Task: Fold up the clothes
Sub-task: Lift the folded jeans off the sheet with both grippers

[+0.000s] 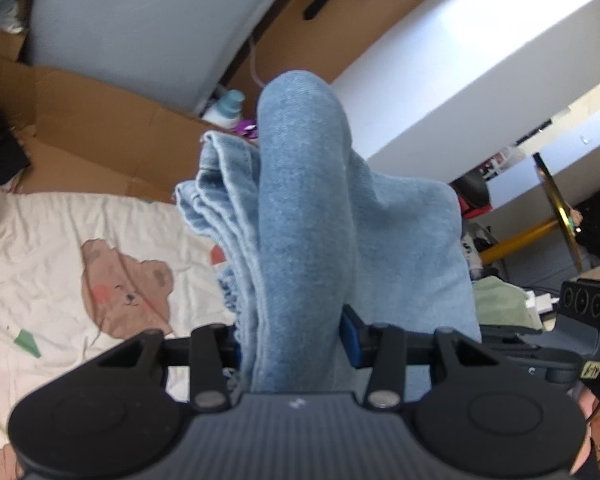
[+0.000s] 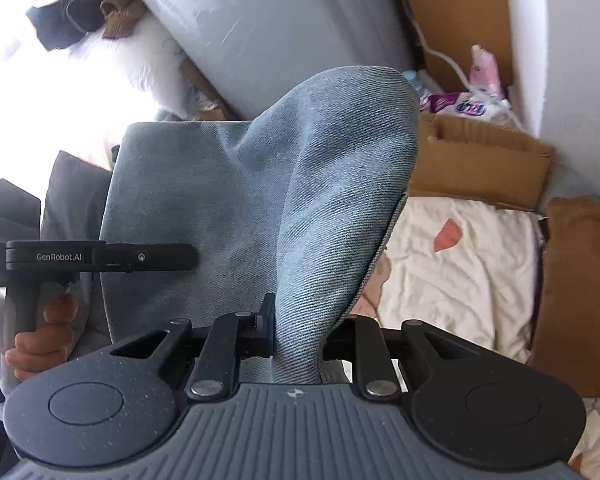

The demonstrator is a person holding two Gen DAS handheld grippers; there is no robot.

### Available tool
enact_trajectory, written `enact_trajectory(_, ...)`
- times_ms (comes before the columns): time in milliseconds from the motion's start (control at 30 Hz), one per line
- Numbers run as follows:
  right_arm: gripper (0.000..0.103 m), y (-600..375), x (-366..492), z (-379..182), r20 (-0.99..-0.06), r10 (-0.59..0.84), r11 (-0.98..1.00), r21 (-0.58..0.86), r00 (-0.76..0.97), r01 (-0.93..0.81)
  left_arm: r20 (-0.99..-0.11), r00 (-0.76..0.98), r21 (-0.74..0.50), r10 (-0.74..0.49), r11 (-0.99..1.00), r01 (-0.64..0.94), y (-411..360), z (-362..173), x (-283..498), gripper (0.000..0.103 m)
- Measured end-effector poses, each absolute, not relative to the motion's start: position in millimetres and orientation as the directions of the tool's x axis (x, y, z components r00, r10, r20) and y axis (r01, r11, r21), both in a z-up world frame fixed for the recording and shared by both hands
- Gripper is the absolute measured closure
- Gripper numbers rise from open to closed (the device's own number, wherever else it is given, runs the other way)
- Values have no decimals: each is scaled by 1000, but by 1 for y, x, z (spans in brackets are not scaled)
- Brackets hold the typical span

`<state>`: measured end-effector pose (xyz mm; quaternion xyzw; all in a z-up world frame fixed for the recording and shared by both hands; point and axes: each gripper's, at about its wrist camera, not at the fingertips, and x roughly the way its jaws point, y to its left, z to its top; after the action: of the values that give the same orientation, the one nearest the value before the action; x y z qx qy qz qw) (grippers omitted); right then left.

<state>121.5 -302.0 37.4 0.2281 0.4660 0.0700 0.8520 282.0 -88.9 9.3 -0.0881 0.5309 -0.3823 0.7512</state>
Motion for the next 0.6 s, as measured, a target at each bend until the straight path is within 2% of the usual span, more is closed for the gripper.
enact_trajectory(200, 84, -318, 104, 56, -752, 291, 892, 437, 591, 117, -712, 138, -544, -689, 665, 512, -110, 16, 276, 57)
enact_trajectory(600, 84, -377, 92, 36, -745, 266, 871, 458, 611, 179, -735, 89, -524, -672, 647, 553, -178, -5, 279, 57)
